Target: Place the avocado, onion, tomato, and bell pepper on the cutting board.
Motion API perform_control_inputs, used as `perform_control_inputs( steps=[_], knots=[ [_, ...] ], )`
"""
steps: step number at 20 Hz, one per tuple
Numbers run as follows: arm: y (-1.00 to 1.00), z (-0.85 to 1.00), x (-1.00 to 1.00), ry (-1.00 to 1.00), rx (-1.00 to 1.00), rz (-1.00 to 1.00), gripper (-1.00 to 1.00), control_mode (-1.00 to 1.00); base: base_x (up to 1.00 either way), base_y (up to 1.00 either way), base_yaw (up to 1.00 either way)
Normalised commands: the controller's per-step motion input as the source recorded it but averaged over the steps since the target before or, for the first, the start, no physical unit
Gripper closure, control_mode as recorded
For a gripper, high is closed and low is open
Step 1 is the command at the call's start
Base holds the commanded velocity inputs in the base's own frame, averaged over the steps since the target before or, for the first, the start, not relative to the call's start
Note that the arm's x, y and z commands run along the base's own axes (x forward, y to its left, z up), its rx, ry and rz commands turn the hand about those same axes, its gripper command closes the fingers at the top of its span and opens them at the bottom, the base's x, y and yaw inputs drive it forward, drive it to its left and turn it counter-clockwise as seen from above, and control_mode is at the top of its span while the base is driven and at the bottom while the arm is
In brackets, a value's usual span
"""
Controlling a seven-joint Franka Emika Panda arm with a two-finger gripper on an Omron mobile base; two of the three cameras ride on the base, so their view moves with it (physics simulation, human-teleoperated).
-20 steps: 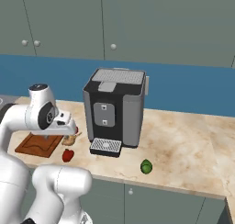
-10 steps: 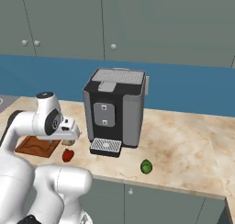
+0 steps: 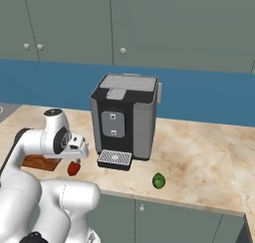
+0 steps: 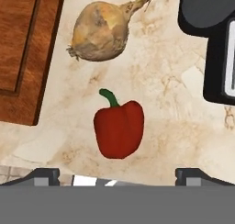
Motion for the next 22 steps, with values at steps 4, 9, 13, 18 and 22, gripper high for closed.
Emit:
perform_control_inputs(
  steps=[4,9,13,18,22],
  knots=[
    [0.0,-0.35,0.11,0.01,0.0,0.0,-1.0,-1.0,0.0,0.0,0.0],
    [0.0,-0.37,0.11,0.04,0.0,0.0,-1.0,-1.0,0.0,0.0,0.0],
    [0.0,-0.33,0.08,0.02,0.0,0.0,-1.0,-1.0,0.0,0.0,0.0],
    [0.0,-0.36,0.0,0.01,0.0,0.0,-1.0,-1.0,0.0,0.0,0.0],
    [0.0,-0.38,0.0,0.0,0.0,0.0,-1.0,-1.0,0.0,0.0,0.0]
  ],
)
